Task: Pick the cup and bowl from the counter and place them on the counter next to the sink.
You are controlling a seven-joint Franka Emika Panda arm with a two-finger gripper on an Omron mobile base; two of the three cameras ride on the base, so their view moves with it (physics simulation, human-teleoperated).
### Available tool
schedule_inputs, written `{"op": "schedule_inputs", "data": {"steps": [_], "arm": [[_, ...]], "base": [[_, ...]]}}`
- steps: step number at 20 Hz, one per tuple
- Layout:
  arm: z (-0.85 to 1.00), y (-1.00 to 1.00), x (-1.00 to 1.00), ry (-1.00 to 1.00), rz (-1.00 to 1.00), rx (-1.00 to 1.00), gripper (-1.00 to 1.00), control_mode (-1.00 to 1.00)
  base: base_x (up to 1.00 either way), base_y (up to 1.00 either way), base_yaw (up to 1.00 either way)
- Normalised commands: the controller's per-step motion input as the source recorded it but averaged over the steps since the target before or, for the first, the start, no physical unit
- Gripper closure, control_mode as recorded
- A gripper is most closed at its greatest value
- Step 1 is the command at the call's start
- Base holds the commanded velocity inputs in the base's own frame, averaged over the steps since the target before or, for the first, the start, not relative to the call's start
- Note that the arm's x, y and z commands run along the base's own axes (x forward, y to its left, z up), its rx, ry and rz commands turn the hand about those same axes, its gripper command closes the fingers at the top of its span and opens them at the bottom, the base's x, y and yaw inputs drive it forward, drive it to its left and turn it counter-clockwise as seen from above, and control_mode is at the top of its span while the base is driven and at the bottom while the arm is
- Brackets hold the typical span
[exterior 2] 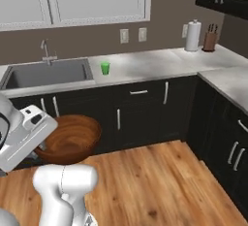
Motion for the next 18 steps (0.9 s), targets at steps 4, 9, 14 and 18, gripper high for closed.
{"op": "schedule_inputs", "data": {"steps": [4, 9, 14, 18], "arm": [[0.0, 0.0, 0.0, 0.0, 0.0, 0.0, 1.0, 1.0], [0.0, 0.0, 0.0, 0.0, 0.0, 0.0, 1.0, 1.0], [0.0, 0.0, 0.0, 0.0, 0.0, 0.0, 1.0, 1.0], [0.0, 0.0, 0.0, 0.0, 0.0, 0.0, 1.0, 1.0]], "base": [[0.5, 0.88, 0.0], [0.57, 0.97, 0.0], [0.74, 0.97, 0.02], [0.66, 0.78, 0.11]]}}
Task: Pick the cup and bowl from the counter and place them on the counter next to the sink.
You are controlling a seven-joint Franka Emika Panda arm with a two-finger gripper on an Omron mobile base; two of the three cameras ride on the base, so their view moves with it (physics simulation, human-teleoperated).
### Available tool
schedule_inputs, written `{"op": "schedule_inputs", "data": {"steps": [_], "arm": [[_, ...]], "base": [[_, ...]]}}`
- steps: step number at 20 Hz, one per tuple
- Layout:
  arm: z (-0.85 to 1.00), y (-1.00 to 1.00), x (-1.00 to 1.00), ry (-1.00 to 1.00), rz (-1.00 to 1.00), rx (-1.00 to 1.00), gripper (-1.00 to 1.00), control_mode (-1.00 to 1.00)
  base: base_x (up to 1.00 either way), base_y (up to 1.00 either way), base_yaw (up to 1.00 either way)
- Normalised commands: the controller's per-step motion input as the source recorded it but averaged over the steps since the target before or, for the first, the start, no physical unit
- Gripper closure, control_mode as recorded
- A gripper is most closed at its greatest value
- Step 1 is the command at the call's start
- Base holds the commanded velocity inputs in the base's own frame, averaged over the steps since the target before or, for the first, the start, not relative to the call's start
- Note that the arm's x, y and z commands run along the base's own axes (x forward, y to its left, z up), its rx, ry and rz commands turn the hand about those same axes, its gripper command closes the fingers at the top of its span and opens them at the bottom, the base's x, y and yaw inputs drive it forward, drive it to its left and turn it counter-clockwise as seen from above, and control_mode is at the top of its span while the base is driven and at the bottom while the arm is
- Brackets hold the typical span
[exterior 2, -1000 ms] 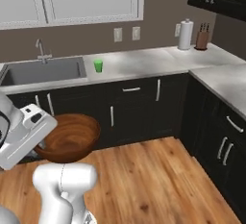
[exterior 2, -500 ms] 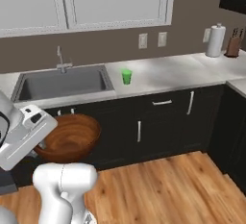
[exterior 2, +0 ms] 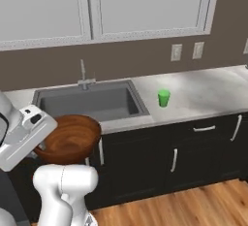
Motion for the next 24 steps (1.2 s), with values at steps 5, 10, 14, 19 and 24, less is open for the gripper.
{"op": "schedule_inputs", "data": {"steps": [5, 10, 14, 19, 24], "arm": [[0.0, 0.0, 0.0, 0.0, 0.0, 0.0, 1.0, 1.0], [0.0, 0.0, 0.0, 0.0, 0.0, 0.0, 1.0, 1.0], [0.0, 0.0, 0.0, 0.0, 0.0, 0.0, 1.0, 1.0], [0.0, 0.0, 0.0, 0.0, 0.0, 0.0, 1.0, 1.0], [0.0, 0.0, 0.0, 0.0, 0.0, 0.0, 1.0, 1.0]], "base": [[0.59, 0.57, 0.26], [0.41, 0.61, 0.42], [0.18, 0.46, 0.44], [0.0, 0.05, 0.05], [0.0, 0.0, 0.0]]}}
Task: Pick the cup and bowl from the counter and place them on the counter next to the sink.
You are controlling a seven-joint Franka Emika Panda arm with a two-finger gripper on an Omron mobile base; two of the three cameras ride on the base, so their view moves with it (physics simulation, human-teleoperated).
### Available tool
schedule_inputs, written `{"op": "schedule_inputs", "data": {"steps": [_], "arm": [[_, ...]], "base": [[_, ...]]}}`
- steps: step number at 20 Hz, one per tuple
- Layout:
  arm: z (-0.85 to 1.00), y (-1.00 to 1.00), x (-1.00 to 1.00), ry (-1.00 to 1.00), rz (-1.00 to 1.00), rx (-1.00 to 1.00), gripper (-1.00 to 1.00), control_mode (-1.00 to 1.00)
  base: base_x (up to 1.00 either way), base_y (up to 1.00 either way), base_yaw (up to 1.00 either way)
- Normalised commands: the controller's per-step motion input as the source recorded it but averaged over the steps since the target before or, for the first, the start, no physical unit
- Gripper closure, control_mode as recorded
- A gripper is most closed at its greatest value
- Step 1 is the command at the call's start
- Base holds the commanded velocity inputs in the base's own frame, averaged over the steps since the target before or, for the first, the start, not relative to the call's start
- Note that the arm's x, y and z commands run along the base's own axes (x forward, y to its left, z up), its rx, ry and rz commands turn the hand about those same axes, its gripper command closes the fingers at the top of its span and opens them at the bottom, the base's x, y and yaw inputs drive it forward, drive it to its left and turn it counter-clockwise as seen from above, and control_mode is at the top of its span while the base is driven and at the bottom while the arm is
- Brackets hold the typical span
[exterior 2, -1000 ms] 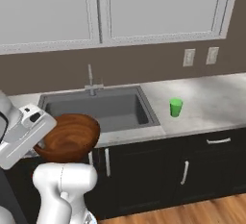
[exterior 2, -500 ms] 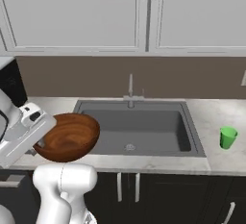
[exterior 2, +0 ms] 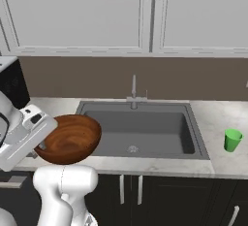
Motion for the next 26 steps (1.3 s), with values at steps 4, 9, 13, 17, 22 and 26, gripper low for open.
{"op": "schedule_inputs", "data": {"steps": [4, 9, 13, 17, 22, 26], "arm": [[0.0, 0.0, 0.0, 0.0, 0.0, 0.0, 1.0, 1.0], [0.0, 0.0, 0.0, 0.0, 0.0, 0.0, 1.0, 1.0], [0.0, 0.0, 0.0, 0.0, 0.0, 0.0, 1.0, -1.0], [-0.05, 0.04, 0.0, 0.0, 0.0, 0.02, 1.0, -1.0], [-0.19, 0.35, 0.0, 0.01, 0.14, 0.09, 1.0, -1.0], [-0.01, 0.53, 0.1, 0.0, 0.16, 0.06, 1.0, -1.0]], "base": [[0.0, 0.0, 0.0], [0.0, 0.0, 0.0], [0.0, 0.0, 0.0], [0.0, 0.0, 0.0], [0.0, 0.0, 0.0], [0.0, 0.0, 0.0]]}}
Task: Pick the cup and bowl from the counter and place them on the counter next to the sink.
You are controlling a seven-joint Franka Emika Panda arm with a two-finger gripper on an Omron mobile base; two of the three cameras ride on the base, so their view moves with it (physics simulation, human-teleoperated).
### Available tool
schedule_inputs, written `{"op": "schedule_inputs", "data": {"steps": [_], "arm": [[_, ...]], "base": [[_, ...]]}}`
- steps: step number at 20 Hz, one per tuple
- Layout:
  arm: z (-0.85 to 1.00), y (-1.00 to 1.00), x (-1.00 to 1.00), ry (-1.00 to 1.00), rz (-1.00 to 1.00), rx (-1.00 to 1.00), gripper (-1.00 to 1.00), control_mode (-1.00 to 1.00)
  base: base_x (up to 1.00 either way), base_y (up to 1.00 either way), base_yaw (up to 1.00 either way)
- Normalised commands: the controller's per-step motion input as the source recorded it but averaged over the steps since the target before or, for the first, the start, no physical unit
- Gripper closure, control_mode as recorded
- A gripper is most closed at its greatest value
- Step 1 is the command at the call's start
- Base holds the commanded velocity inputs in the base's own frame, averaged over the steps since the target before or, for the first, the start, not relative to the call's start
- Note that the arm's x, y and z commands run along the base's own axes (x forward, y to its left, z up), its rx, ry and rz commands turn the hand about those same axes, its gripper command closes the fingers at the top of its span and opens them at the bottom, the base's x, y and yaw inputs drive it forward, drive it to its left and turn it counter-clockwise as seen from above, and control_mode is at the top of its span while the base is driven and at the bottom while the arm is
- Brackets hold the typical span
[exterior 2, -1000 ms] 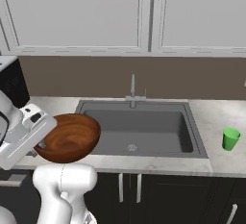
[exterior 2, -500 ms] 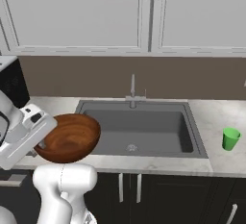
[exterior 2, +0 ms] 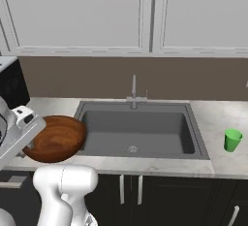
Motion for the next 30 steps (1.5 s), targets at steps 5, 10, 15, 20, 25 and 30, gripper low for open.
{"op": "schedule_inputs", "data": {"steps": [5, 10, 15, 20, 25, 30], "arm": [[0.0, 0.53, 0.25, 0.0, 0.14, 0.03, 1.0, -1.0], [0.0, 0.66, 0.45, 0.0, 0.12, 0.01, 1.0, -1.0], [-0.11, 0.64, 0.77, 0.0, 0.05, 0.0, 1.0, -1.0], [-0.24, 0.52, 0.84, 0.0, 0.04, 0.02, 1.0, -1.0], [-0.51, 0.29, 0.67, 0.0, 0.04, 0.07, 1.0, -1.0], [-0.37, 0.05, 0.28, 0.0, 0.01, 0.04, 1.0, -1.0]], "base": [[0.0, 0.0, 0.0], [0.0, 0.0, 0.0], [0.0, 0.0, 0.0], [0.0, 0.0, 0.0], [0.0, 0.0, 0.0], [0.0, 0.0, 0.0]]}}
